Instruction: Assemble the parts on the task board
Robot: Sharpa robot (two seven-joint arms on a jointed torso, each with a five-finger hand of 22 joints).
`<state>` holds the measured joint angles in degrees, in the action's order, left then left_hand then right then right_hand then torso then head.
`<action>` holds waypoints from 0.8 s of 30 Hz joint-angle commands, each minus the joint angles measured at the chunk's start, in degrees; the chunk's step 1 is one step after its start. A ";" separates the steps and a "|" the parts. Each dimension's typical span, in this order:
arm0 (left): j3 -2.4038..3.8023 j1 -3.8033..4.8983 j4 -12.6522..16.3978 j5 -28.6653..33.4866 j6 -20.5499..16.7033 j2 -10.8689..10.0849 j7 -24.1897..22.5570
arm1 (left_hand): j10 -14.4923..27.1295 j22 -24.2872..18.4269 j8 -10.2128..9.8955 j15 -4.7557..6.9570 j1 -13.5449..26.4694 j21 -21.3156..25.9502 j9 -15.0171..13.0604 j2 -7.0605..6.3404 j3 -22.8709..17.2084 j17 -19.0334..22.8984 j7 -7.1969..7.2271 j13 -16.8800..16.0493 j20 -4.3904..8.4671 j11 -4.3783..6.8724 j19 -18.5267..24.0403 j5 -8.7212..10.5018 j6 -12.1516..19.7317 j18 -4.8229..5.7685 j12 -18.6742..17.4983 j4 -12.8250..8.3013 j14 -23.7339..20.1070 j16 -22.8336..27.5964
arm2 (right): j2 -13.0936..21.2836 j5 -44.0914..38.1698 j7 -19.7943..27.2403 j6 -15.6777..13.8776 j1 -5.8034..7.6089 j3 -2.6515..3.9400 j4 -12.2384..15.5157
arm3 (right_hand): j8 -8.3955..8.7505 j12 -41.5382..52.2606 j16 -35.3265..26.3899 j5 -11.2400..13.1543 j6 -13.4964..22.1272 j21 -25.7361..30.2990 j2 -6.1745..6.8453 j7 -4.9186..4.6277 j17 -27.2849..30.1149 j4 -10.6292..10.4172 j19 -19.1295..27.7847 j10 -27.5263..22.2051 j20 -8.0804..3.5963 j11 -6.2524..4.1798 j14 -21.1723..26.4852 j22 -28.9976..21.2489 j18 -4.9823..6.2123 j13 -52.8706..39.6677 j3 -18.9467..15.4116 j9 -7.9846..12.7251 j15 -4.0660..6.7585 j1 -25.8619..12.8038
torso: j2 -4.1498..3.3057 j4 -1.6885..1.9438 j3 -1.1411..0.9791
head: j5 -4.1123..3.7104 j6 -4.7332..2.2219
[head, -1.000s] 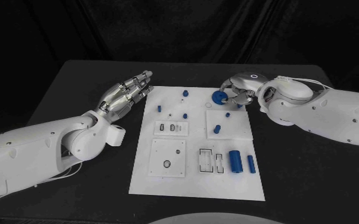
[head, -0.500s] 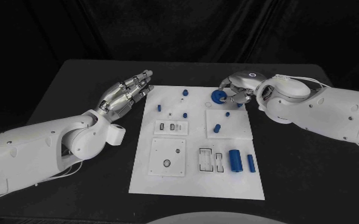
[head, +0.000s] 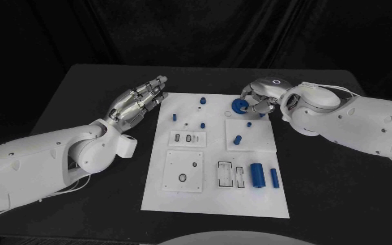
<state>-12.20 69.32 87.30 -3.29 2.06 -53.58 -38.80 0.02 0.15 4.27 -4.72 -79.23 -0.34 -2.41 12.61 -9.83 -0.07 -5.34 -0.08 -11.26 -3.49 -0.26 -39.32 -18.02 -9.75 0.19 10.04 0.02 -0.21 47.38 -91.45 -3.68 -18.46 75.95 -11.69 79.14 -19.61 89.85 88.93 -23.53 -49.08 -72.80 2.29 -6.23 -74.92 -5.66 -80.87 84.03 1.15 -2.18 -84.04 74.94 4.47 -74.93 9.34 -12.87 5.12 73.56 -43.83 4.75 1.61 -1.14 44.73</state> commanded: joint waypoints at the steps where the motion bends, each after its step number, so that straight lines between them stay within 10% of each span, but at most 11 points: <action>1: 0.04 0.09 0.05 -0.02 0.78 -0.02 -5.61 | -0.02 0.06 0.19 -0.26 -0.10 0.11 -0.04 -0.19 -0.44 0.07 -0.32 0.08 -0.56 -0.41 -0.04 0.10 0.06 -0.56 -0.19 0.05 -0.02 0.21 | 0.41 -0.51 1.37 -2.75 -0.41 -0.20 0.57 | -4.58 0.15 0.61 -0.82 -4.86 -0.75 0.69 4.23 -14.56 -0.13 -0.66 5.97 -0.16 -0.49 -5.79 6.23 -0.43 -15.07 0.48 -5.57 0.53 -0.38 | -0.01 0.00 -0.01 | -0.04 -0.06; 11: 0.04 0.08 0.16 -0.02 0.86 -0.34 -5.41 | -0.02 0.07 0.18 -0.29 -0.10 0.10 -0.03 -0.19 -0.55 0.07 -0.36 0.08 -0.59 -0.45 -0.06 0.10 0.13 -0.57 -0.19 0.00 -0.02 0.21 | 1.22 -0.52 2.25 -6.70 0.57 -0.19 3.10 | -4.31 0.15 1.07 -6.32 -5.87 -2.07 1.62 4.05 -15.08 -1.10 -1.66 5.97 -0.46 -0.52 -5.96 7.28 -0.77 -15.07 1.93 -6.46 0.69 -1.56 | 0.06 -0.19 -0.04 | 0.17 0.01; 24: 0.04 0.09 0.61 -0.02 0.60 -0.84 -4.98 | -0.02 0.09 0.40 -0.30 0.13 0.07 -0.08 -0.41 -1.19 0.07 -0.72 0.08 -0.73 -0.92 -0.10 0.12 -0.21 -0.61 -0.19 -0.25 -0.02 0.21 | -1.23 0.92 1.13 -3.46 2.52 -0.18 6.57 | -3.55 0.15 1.07 -7.38 -5.85 -2.38 2.07 3.70 -15.08 -1.84 -1.88 5.97 -0.38 -0.27 -5.96 7.57 -0.86 -15.07 2.41 -6.55 0.54 -2.52 | -0.07 0.08 0.10 | -0.32 0.29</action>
<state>-12.20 69.32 87.72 -3.30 2.21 -54.44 -38.80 0.02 0.15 4.27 -4.72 -79.23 -0.34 -2.41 12.61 -10.63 -0.07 -5.54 -0.06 -11.68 -3.90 -0.27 -39.32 -18.22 -9.75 0.19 9.87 0.02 -0.21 46.67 -91.06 -2.14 -22.94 78.33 -11.90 85.47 -20.57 89.85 89.68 -30.57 -49.91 -74.93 4.33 -7.04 -74.91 -7.36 -82.52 84.15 0.73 -2.45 -84.05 74.92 4.46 -74.92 11.48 -12.88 5.53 71.55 -43.81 4.69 1.67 -1.25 44.97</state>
